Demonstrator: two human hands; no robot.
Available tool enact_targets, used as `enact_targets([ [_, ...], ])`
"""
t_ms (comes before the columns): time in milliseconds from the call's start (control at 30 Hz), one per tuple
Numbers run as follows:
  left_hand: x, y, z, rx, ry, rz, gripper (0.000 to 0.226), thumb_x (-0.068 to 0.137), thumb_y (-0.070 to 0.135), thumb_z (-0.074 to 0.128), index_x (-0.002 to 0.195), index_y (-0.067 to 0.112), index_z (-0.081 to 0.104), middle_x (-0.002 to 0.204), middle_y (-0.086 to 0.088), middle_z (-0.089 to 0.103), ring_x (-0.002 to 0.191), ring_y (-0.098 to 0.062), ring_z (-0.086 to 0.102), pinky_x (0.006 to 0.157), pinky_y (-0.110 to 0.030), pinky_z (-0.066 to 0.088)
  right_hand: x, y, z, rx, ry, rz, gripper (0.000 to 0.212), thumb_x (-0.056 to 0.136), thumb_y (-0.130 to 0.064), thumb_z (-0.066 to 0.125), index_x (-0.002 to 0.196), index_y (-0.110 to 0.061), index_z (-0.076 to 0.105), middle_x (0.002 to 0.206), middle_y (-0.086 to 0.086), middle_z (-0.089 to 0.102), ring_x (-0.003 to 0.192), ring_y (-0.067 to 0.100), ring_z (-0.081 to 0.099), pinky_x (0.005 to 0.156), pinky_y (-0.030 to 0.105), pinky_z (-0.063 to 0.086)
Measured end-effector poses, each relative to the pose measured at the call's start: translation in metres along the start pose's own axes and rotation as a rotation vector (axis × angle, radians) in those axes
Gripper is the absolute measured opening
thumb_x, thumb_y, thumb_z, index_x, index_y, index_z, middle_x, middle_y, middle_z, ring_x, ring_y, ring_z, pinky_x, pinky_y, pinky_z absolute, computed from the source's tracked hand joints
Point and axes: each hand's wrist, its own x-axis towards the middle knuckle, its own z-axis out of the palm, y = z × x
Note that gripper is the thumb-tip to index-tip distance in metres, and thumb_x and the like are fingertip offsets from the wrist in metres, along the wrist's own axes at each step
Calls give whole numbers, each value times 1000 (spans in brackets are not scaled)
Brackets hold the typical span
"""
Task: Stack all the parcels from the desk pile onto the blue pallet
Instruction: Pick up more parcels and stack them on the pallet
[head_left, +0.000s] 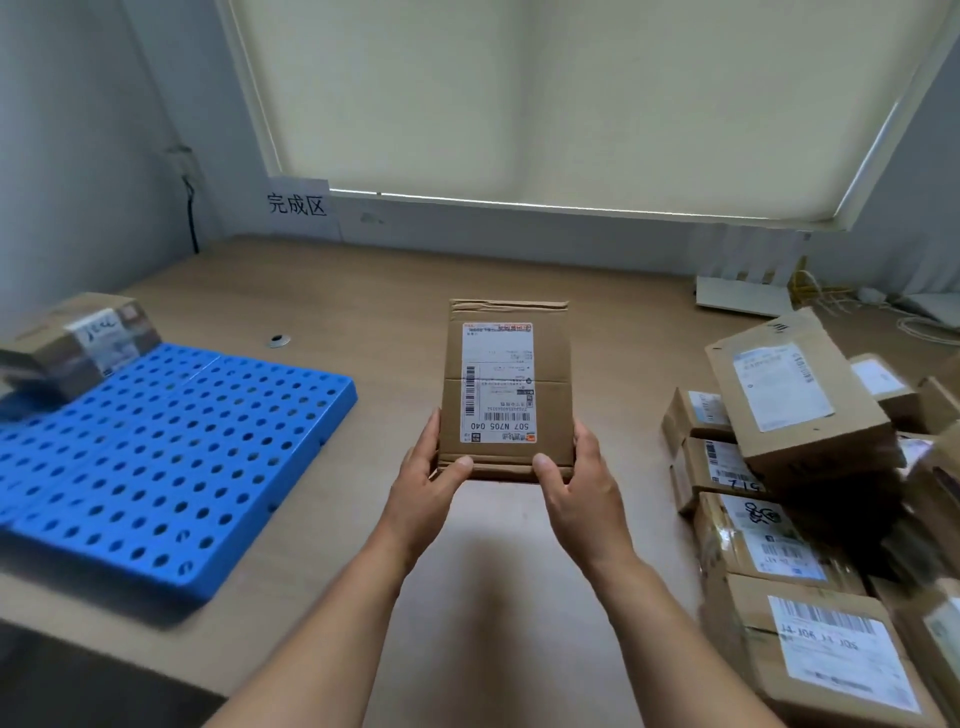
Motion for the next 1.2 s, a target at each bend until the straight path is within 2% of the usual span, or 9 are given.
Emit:
enact_targets([
  [100,-7,-6,-38,-7,31,12,63,95,18,51,145,43,23,140,9,43,128,-6,40,108,-29,32,-8,-24,28,10,-26,-29,57,92,-25,54,144,-21,30,132,1,53,110,20,54,89,29,41],
  [200,-15,-13,-78,0,75,16,63,95,20,51,146,42,20,141,11,41,130,-7,38,111,-34,31,-17,-49,60,10,-56,-57,59,92,-27,54,145,-22,28,130,2,54,104,21,57,90,33,43],
  [333,-30,-23,-132,-9,114,24,61,97,19,49,147,37,20,130,18,41,125,-3,36,108,-29,29,-31,-81,106,6,-94,-99,59,92,-28,54,145,-21,28,131,3,54,107,22,56,92,35,44],
  [533,-50,-50,-217,-10,195,5,60,96,19,50,148,33,21,139,11,41,127,-8,39,105,-25,31,-58,-125,177,33,-153,-147,59,92,-28,54,144,-24,27,129,2,56,106,21,58,92,35,46],
  [733,-76,-73,-295,-5,265,-11,58,96,18,50,147,32,25,135,12,45,121,-4,41,99,-19,30,-90,-165,244,53,-223,-193,57,92,-28,54,144,-22,30,130,0,55,111,18,56,94,35,45],
  [867,-92,-91,-341,-9,363,-43,59,91,23,56,144,33,31,136,14,48,127,-5,43,108,-24,29,-103,-192,286,69,-299,-205,52,92,-29,54,140,-23,34,126,-1,58,110,17,56,95,37,46],
  [1000,-97,-108,-382,4,492,-85,57,90,25,59,142,26,38,135,10,50,127,-9,44,108,-26,30,-106,-214,332,70,-379,-222,55,90,-38,53,140,-29,32,125,-2,57,110,18,56,94,41,47],
  [1100,-100,-118,-410,4,576,-125,47,92,18,58,136,23,44,126,10,56,119,-8,48,101,-22,32,-107,-227,366,78,-445,-238,54,91,-38,53,140,-29,32,127,-4,56,110,16,55,95,38,45],
  [1200,-96,-127,-441,12,628,-146,41,92,17,57,130,29,47,109,18,58,108,-6,51,94,-22,33,-104,-242,401,97,-494,-265,52,92,-35,53,140,-27,33,127,-5,56,112,14,54,94,32,44],
])
